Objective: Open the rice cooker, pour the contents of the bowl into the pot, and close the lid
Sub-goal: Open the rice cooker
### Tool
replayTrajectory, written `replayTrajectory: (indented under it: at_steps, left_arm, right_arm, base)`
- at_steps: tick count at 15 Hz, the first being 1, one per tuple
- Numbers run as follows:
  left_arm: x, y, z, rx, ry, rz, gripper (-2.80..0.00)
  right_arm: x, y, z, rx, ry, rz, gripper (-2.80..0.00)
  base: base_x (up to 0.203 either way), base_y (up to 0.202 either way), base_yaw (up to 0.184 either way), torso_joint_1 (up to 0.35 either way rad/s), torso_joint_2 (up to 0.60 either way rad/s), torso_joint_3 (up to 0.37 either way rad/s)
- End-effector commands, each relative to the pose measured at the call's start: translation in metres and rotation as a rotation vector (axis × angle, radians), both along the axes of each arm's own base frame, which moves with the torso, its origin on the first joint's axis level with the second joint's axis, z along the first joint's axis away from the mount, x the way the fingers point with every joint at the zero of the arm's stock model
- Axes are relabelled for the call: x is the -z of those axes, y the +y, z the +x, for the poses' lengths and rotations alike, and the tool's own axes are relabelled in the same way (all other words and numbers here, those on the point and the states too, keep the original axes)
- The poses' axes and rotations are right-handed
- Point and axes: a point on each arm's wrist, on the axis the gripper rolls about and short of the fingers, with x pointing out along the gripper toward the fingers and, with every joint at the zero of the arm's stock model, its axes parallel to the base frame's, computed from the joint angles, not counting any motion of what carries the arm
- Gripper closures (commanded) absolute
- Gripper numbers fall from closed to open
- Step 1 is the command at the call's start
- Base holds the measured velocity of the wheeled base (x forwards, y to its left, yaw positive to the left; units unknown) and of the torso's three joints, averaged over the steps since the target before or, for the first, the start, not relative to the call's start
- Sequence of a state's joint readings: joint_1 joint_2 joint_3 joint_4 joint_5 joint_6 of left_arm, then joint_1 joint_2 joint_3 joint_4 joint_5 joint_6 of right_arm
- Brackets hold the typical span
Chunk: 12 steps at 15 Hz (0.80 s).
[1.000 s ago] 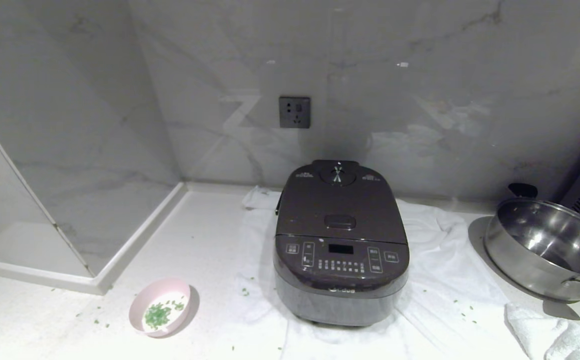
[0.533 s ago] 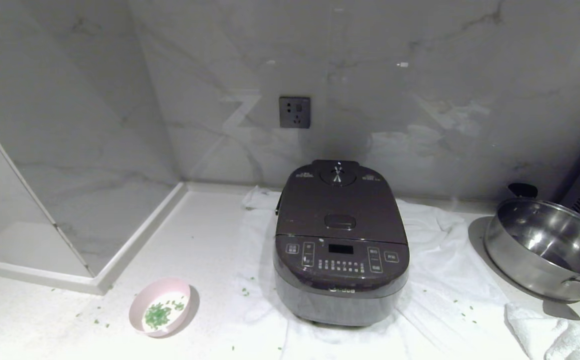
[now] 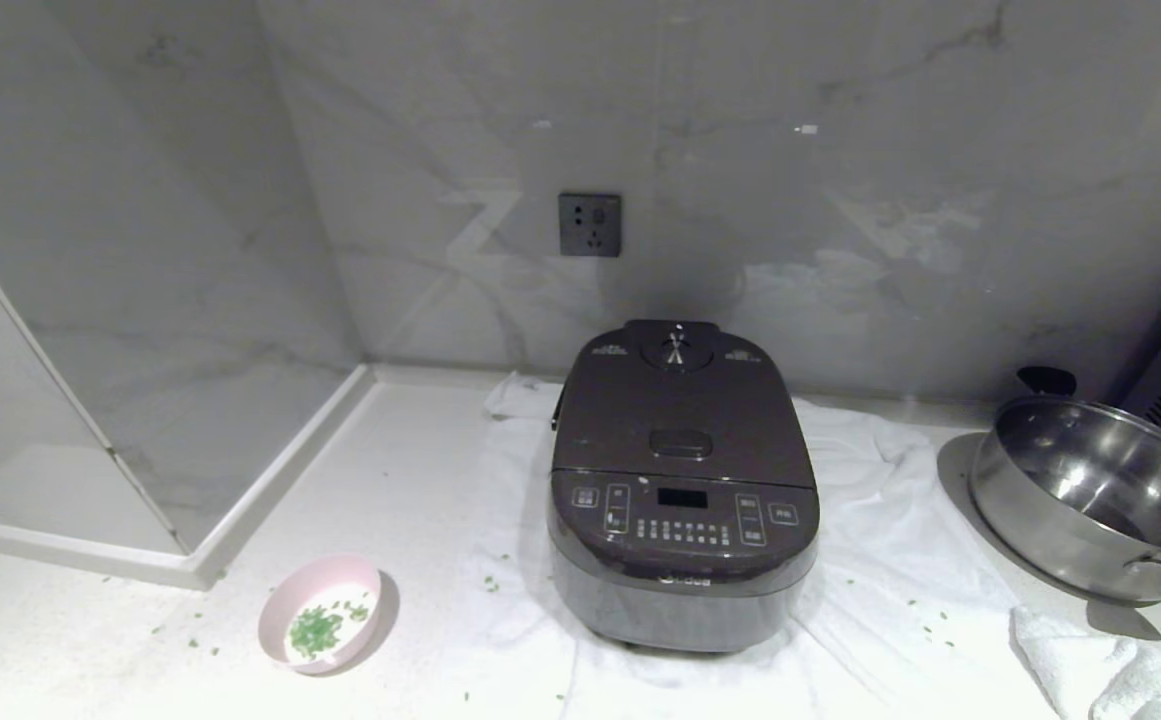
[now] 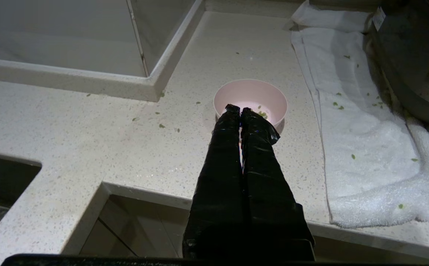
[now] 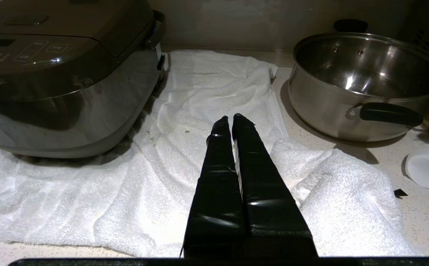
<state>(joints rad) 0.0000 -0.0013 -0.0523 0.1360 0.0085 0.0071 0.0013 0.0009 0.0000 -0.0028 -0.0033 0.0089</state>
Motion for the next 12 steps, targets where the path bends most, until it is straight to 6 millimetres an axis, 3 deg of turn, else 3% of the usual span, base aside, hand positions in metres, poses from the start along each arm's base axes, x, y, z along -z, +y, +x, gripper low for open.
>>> replayTrajectory:
  at_steps: [1,12]
  left_arm:
    - [-0.0003,0.0001,-0.0001,0.003,-0.001,0.001,0.00]
    - [-0.0004,0.0001,-0.0001,-0.007,-0.003,-0.025,0.00]
  right_arm:
    - [0.0005,0.0000,0.0002,-0.002,0.004,0.000,0.00]
    - [0.0002,-0.0001,0.0002,0.003,0.000,0.009,0.00]
  base:
    - [0.000,0.000,0.000,0.000,0.00,0.000]
    - [0.000,0.000,0.000,0.000,0.00,0.000]
